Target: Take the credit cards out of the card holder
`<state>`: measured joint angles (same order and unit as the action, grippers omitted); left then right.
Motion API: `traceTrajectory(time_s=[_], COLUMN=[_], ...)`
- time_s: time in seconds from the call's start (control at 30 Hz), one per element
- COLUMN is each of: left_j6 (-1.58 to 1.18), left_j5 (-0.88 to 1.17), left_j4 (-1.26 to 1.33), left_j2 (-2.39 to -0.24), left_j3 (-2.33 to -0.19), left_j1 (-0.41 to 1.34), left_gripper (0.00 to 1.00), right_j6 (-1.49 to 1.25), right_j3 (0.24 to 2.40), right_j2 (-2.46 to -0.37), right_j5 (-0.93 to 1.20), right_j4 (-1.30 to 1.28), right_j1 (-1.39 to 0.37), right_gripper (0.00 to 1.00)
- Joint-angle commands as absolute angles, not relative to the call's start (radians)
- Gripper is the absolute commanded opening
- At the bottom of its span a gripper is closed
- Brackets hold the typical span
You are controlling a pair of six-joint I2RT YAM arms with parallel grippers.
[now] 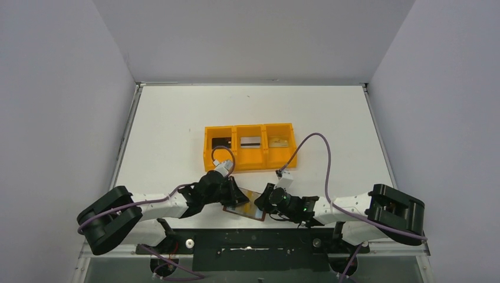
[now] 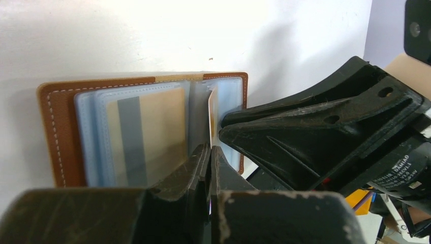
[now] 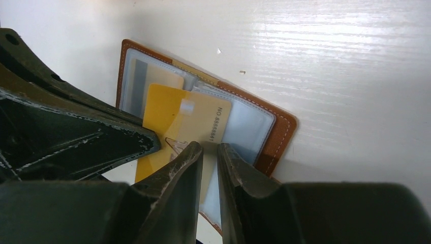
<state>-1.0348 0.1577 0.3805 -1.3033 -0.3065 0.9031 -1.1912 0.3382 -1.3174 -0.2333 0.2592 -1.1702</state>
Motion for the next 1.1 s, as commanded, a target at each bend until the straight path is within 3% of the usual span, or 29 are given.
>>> traceTrajectory(time_s=[0.0, 0.4, 0.63, 1.07], left_j6=[-1.019, -0.991, -0.989, -0.997], left_j5=[0.125, 0.015, -0.061, -0.147], left_j4=[0.359, 0.137, 0.036, -0.108], left_j2=[-1.225, -1.025, -0.897, -0.777], left_j3=[-0.340, -0.364, -0.368, -0.361], left_j1=[0.910, 0.893, 0.889, 0.884], left_gripper=[0.00, 0.00, 0.00, 0.00], right_j6=[-1.165, -1.115, -0.996, -0.975], right_j3=[0.360, 0.401, 0.485, 0.599], right_j2=[-1.275, -1.197, -1.138, -1.373], right_j5=[-0.260, -0.281, -0.238, -0.191], right_j4=[0.110, 0.034, 0.016, 0.031], right_j1=[-1.168, -1.167, -1.166, -1.166], right_gripper=[0.21, 0.22, 0.30, 0.26])
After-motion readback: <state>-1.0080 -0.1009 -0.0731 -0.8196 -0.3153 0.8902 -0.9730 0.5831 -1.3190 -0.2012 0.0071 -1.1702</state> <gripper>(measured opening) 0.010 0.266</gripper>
